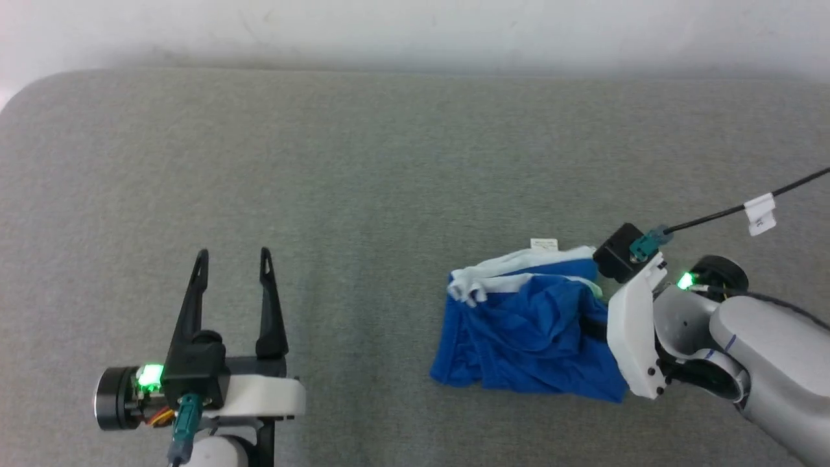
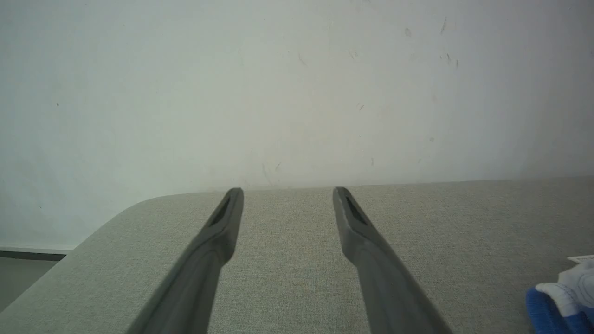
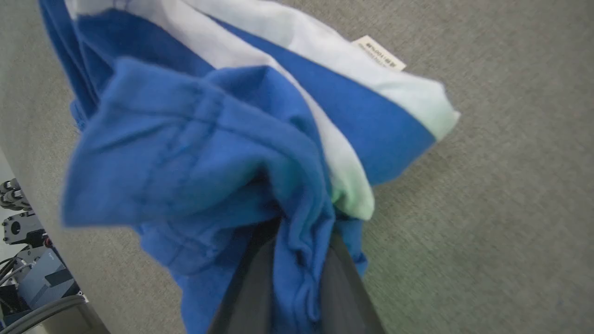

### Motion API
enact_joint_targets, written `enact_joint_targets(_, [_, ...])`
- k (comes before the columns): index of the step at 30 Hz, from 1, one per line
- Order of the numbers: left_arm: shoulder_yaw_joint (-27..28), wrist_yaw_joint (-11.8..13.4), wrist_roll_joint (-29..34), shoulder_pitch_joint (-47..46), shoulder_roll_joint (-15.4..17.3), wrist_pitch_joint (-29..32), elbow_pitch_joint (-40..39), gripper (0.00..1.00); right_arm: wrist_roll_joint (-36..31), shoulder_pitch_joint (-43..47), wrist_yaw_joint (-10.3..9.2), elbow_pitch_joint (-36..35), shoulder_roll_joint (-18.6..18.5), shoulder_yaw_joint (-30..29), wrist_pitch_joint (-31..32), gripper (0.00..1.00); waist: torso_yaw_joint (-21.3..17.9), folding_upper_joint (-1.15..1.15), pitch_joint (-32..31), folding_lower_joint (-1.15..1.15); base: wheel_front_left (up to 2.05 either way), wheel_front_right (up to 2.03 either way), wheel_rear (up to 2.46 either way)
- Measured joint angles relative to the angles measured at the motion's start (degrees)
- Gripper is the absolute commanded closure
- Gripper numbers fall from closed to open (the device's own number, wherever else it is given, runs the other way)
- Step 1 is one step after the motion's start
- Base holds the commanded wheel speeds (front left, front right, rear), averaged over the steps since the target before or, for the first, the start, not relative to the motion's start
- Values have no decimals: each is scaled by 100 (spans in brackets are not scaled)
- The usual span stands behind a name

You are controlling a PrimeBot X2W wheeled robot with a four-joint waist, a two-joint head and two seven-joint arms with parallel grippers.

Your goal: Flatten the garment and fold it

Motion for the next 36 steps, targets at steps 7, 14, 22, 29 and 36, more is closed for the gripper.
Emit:
enact_joint_targets(7, [100, 63, 2, 114, 47, -1, -87, 0, -98, -528, 1, -678, -609, 212, -102, 100, -569, 0, -53, 0, 0, 0, 0])
enact_joint_targets(14, [210, 132, 77, 82, 188, 0, -299, 0, -389, -958, 1, -801, -1259, 250, -46, 100, -1255, 0, 109, 0, 0, 0, 0])
enact_joint_targets(22, [219, 147, 131, -186, 403, 0, -512, 0, -612, -1298, 7, -32, -1556, 21, -101, 100, -1846, 0, 636, 0, 0, 0, 0])
enact_joint_targets(29, [89, 138, 158, -539, 561, 0, -747, 0, -881, -1513, 7, 1182, -1640, -328, -220, 100, -1998, 0, 1310, 1, 0, 0, 0])
enact_joint_targets(36, [-20, 170, 185, -717, 639, 0, -950, 0, -1137, -1780, 7, 2304, -1343, -719, -641, 100, -1934, 0, 1865, 1, 0, 0, 0])
